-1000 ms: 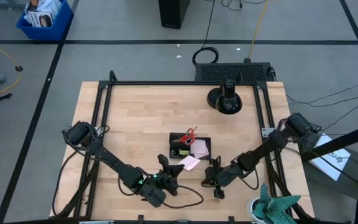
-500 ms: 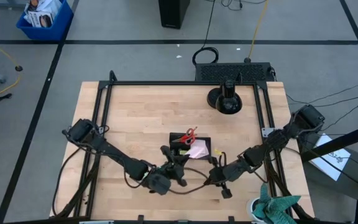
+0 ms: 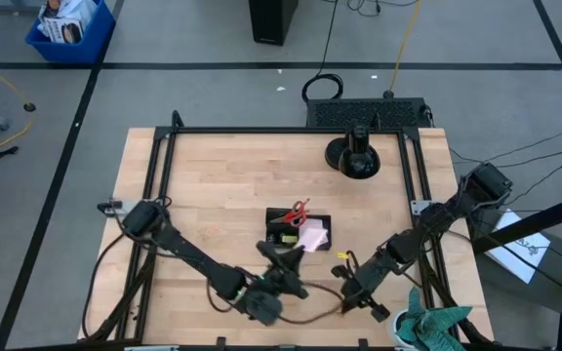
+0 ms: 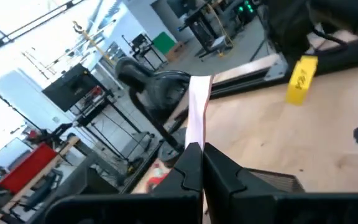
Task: Pick and place office supplies into organizer
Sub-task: Put the pink sticky notes into the black desk organizer
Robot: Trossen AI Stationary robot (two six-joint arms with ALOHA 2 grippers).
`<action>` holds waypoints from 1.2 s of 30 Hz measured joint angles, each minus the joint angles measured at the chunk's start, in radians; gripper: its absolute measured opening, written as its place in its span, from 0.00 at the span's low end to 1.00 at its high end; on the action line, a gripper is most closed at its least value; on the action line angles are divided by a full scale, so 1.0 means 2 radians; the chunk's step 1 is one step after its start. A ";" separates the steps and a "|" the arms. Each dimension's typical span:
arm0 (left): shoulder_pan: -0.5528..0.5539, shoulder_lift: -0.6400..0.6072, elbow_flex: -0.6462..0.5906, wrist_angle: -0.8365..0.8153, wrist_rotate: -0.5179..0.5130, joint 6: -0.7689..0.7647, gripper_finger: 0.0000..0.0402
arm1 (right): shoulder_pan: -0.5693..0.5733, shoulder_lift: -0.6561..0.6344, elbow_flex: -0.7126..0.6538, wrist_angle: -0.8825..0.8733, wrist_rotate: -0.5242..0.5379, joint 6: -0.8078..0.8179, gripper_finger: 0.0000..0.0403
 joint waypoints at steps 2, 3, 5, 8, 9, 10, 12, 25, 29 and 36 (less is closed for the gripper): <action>0.000 0.026 0.046 -0.045 0.005 -0.022 0.00 | 0.013 -0.004 0.001 -0.004 -0.002 -0.001 0.02; 0.000 0.037 0.068 -0.067 0.018 -0.035 0.00 | 0.021 -0.010 0.001 -0.017 -0.001 -0.001 0.02; 0.003 0.060 0.112 -0.112 0.032 -0.054 0.00 | 0.036 -0.024 0.000 -0.035 0.004 -0.002 0.02; 0.007 0.093 0.167 -0.179 0.040 -0.081 0.00 | 0.065 -0.060 0.000 -0.067 0.048 -0.006 0.02; 0.010 0.101 0.183 -0.202 0.041 -0.091 0.00 | 0.074 -0.073 0.000 -0.071 0.065 -0.010 0.02; 0.012 0.109 0.198 -0.223 0.041 -0.100 0.00 | 0.081 -0.087 0.000 -0.078 0.080 -0.014 0.02; 0.019 0.128 0.230 -0.252 0.043 -0.117 0.00 | 0.099 -0.117 -0.003 -0.081 0.109 -0.024 0.02; 0.056 0.177 0.272 -0.467 0.099 -0.271 0.00 | 0.117 -0.276 -0.169 0.055 0.227 0.020 0.02; 0.061 0.176 0.279 -0.486 0.127 -0.259 0.00 | 0.111 -0.307 -0.189 0.075 0.235 0.025 0.02; 0.072 0.175 0.279 -0.500 0.147 -0.258 0.00 | 0.111 -0.312 -0.193 0.069 0.262 0.036 0.02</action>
